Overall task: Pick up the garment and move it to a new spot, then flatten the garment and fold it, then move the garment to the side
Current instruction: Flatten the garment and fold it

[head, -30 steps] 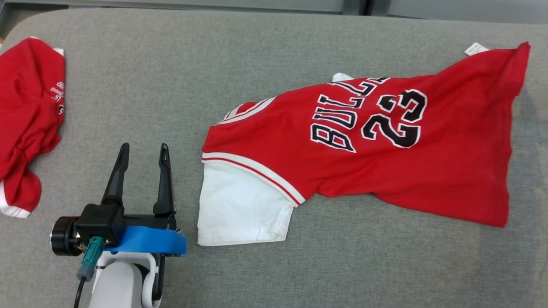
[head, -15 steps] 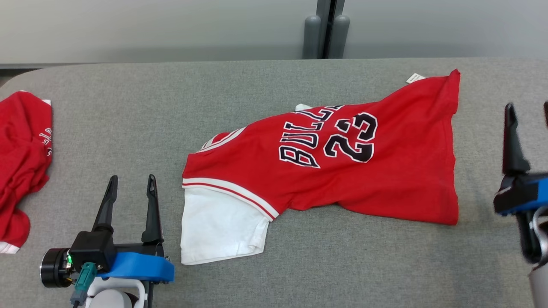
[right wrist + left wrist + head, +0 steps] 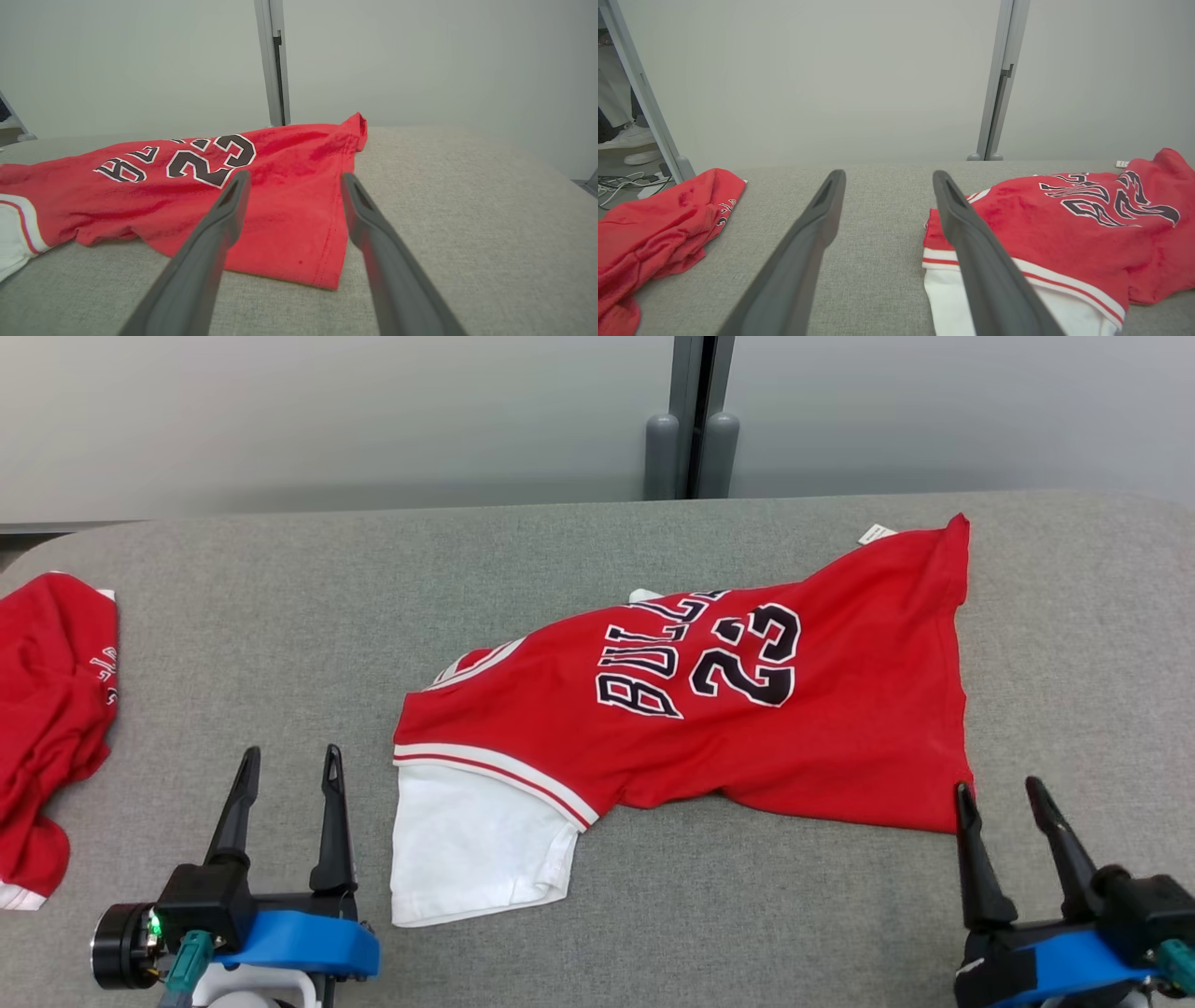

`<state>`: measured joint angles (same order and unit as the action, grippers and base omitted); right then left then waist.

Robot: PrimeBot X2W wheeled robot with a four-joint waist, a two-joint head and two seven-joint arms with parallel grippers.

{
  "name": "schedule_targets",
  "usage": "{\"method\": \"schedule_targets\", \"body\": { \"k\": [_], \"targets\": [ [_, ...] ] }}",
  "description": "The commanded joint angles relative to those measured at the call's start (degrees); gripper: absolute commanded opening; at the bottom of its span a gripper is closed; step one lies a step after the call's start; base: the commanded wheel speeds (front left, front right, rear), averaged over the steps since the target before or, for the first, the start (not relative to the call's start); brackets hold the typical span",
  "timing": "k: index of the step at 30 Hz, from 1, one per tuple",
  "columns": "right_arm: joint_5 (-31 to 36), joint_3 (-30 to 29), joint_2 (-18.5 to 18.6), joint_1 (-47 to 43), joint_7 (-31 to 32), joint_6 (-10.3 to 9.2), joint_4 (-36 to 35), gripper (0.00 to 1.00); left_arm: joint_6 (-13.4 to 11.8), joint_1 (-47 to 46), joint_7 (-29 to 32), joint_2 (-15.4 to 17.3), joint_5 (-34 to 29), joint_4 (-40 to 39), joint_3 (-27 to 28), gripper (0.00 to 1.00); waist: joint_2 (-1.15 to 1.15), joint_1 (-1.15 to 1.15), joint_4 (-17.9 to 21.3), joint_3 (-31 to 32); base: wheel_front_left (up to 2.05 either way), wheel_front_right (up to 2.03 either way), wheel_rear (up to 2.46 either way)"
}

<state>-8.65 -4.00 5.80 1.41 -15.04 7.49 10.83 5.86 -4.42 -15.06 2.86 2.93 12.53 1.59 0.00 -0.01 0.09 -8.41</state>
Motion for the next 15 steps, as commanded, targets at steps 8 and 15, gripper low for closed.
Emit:
{"method": "schedule_targets", "body": {
  "k": [8, 15],
  "targets": [
    [4.3, 1.7, -2.5, -4.3, -0.2, 0.01, -2.5, 1.00, 0.0, 2.1, -0.2, 0.1, -0.5, 0.3, 0.3, 1.00, 0.00, 0.01, -0.2, 2.1, 0.00, 0.00, 0.00],
    [5.3, 1.8, -2.9, -6.0, -0.2, 0.01, -3.1, 1.00, 0.0, 3.2, -0.2, 0.1, -1.5, 0.6, 0.2, 1.00, 0.00, 0.01, -0.7, 3.6, 0.00, 0.00, 0.00]
  ]
}}
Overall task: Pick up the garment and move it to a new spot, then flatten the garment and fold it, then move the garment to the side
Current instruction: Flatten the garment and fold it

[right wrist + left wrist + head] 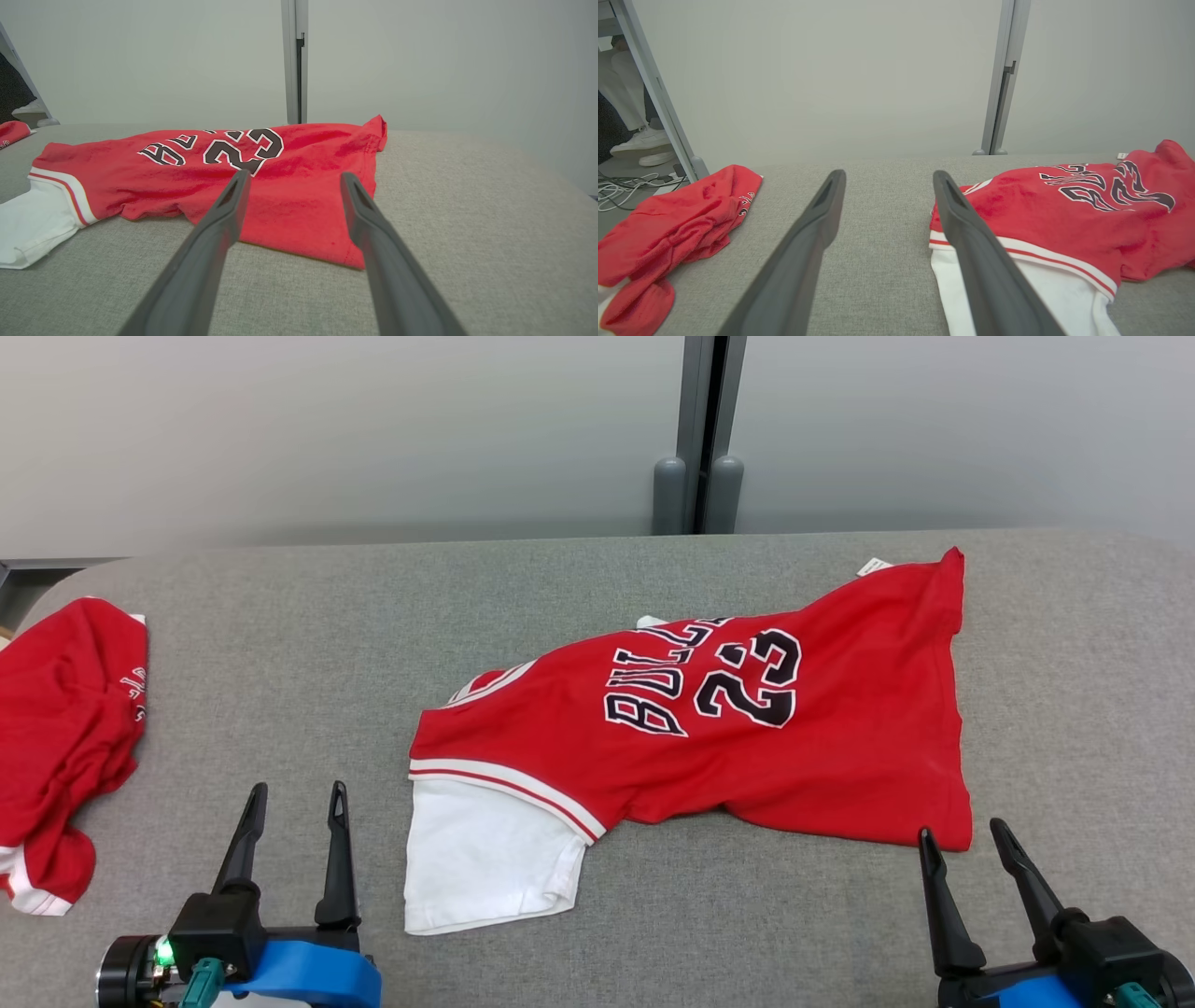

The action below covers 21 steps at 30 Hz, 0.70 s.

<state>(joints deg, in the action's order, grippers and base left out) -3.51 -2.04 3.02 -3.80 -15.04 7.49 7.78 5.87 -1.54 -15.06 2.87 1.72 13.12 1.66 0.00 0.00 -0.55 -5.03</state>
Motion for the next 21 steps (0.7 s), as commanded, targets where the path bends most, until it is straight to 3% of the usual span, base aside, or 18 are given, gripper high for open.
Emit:
{"method": "schedule_targets", "body": {
  "k": [1, 21],
  "targets": [
    [0.0, -0.3, -0.1, -1.0, -0.2, 0.01, 0.1, 1.00, -0.1, 0.5, -0.2, 0.0, -0.3, 0.1, 0.1, 1.00, 0.00, 0.00, -0.1, 0.4, 0.00, 0.00, 0.00],
    [-2.2, -1.5, -0.1, -0.1, -0.2, 0.01, 3.4, 1.00, -0.1, 0.5, -0.2, 0.2, 0.1, 0.9, -0.2, 1.00, 0.00, 0.00, 0.3, 0.5, 0.00, 0.00, 0.00]
  ]
}}
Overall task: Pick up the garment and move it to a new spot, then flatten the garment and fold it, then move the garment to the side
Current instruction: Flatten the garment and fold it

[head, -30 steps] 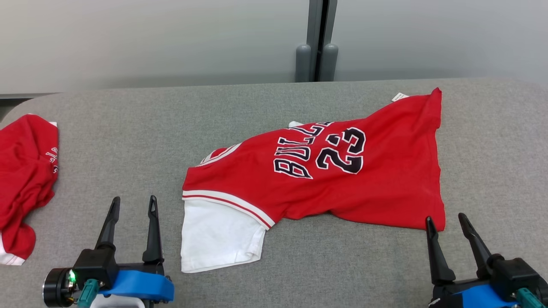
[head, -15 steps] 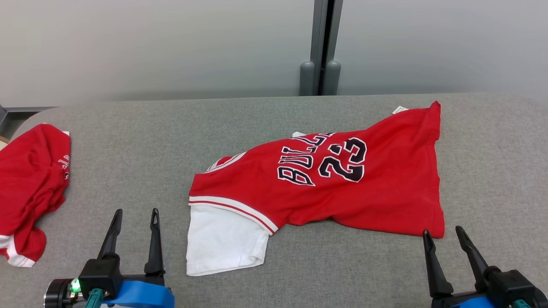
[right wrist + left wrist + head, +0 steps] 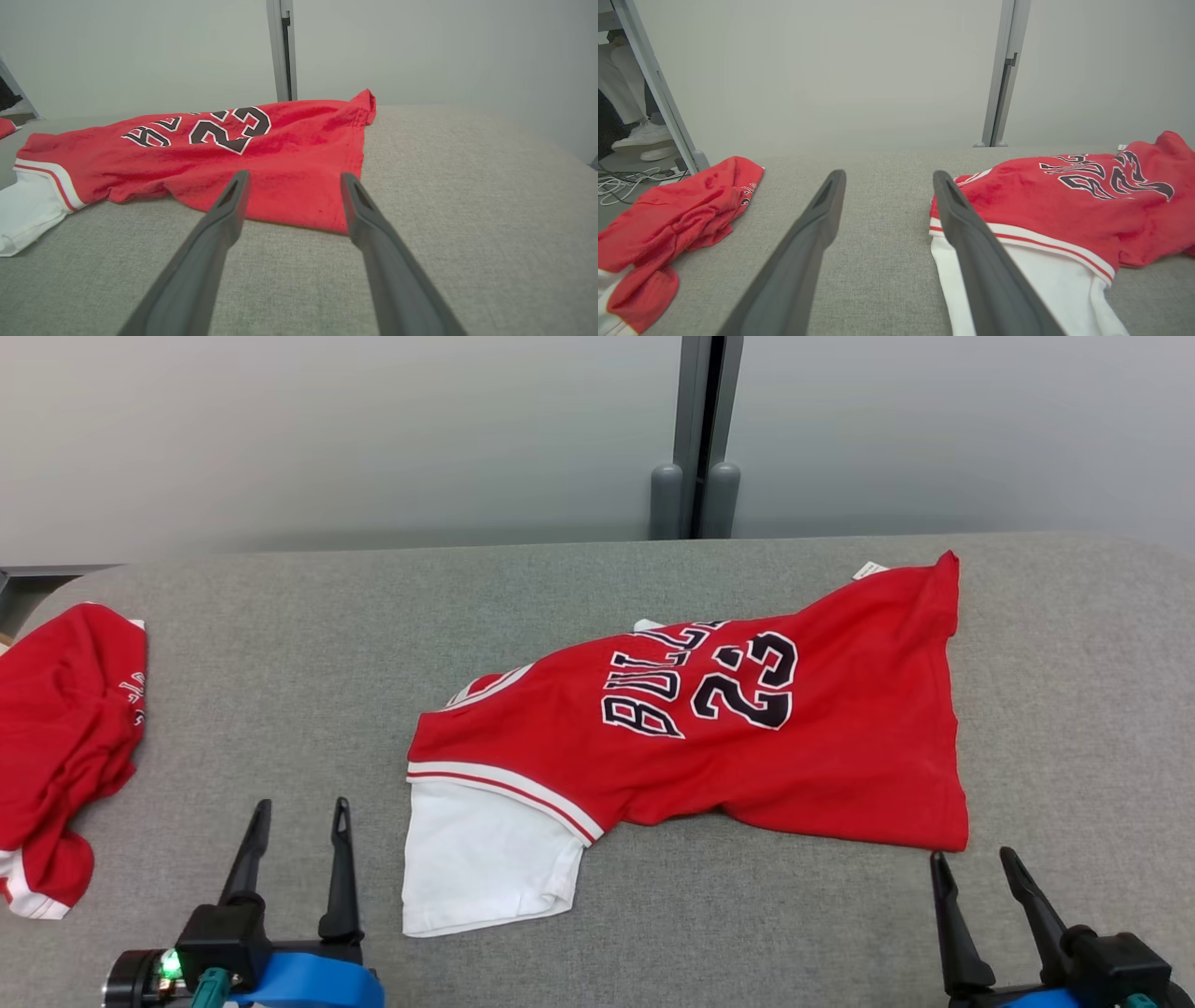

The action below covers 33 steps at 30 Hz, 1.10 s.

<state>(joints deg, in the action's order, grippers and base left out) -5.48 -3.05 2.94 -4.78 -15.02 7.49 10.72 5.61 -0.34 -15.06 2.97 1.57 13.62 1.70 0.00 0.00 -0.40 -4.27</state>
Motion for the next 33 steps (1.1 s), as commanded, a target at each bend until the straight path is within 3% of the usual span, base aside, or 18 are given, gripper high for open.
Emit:
{"method": "schedule_targets", "body": {
  "k": [1, 9, 19, 33],
  "targets": [
    [-0.5, -0.8, -0.1, 1.4, -0.2, 0.01, 1.6, 1.00, 0.4, -1.0, -0.2, 0.1, 0.4, 0.8, -0.7, 1.00, 0.00, 0.00, 0.3, -0.6, 0.00, 0.00, 0.00],
    [-0.1, -4.6, 0.5, 8.1, -0.2, 0.01, 13.0, 1.00, 1.2, -2.9, -0.2, 0.0, 2.6, 9.3, -4.9, 1.00, 0.00, 0.00, 0.9, -2.6, 0.00, 0.00, 0.00],
    [-3.1, -5.0, 1.0, 15.4, -0.2, 0.01, 22.8, 1.00, 1.6, -4.4, -0.2, 0.0, 4.6, 18.2, -6.9, 1.00, 0.00, 0.00, 1.3, -5.4, 0.00, 0.00, 0.00],
    [-8.4, -2.1, 1.7, 20.7, -0.2, 0.01, 30.6, 1.00, 2.1, -6.4, 0.0, -0.2, 9.5, 21.2, -13.8, 1.00, 0.00, 0.00, 0.5, -7.3, 0.00, 0.00, 0.00]
  ]
}}
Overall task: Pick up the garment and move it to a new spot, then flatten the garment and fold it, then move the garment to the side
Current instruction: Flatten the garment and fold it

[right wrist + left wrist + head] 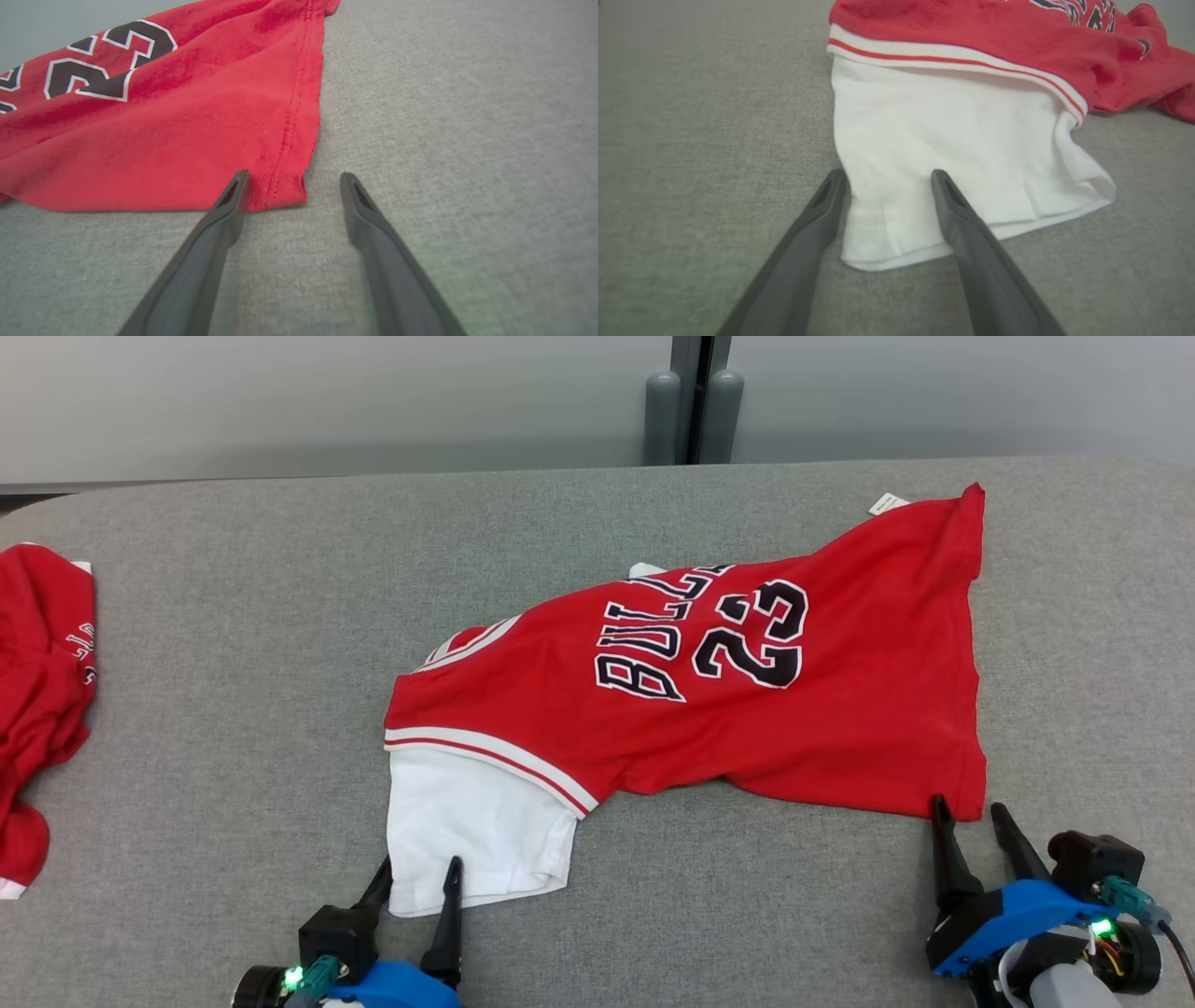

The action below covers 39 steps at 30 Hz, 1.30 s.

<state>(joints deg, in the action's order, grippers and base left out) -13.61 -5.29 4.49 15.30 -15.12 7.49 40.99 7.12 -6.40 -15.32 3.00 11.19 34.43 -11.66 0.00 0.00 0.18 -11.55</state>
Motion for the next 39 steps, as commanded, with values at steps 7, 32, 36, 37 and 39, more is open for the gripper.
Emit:
{"method": "schedule_targets", "body": {
  "k": [7, 32, 36, 37, 39],
  "targets": [
    [-3.7, 3.9, 0.0, 1.6, 0.0, 0.02, 0.4, 1.00, 0.5, -1.6, 0.3, -0.2, 2.2, -0.1, -2.7, 1.00, 0.00, 0.00, -0.2, -0.9, 0.00, 0.00, 0.00],
    [-7.7, 11.5, 5.2, 0.4, -0.1, 0.02, -29.0, 0.00, 0.4, -10.7, 0.2, 1.5, 20.0, -21.6, 0.3, 0.00, 0.00, 0.00, 1.7, 2.0, 0.00, 0.00, 0.00],
    [-9.0, 12.4, 7.2, 7.1, -0.1, 0.02, -29.6, 0.00, 0.4, -19.7, 0.2, 4.1, 22.5, -20.8, -0.9, 0.00, 0.00, 0.00, 2.1, 0.4, 0.00, 0.00, 0.00],
    [-9.0, 12.7, 7.7, 9.4, 0.0, 0.01, -29.1, 0.00, 0.4, -22.4, 0.2, 4.7, 23.2, -19.9, -1.4, 0.00, 0.00, 0.00, 2.1, -0.1, 0.00, 0.00, 0.00],
    [-10.1, 13.3, 8.5, 14.9, 0.1, 0.02, -27.4, 0.00, 0.4, -28.6, 0.2, 6.2, 24.5, -18.0, -1.5, 0.00, 0.00, 0.00, 2.4, -1.7, 0.00, 0.00, 0.00]
  ]
}}
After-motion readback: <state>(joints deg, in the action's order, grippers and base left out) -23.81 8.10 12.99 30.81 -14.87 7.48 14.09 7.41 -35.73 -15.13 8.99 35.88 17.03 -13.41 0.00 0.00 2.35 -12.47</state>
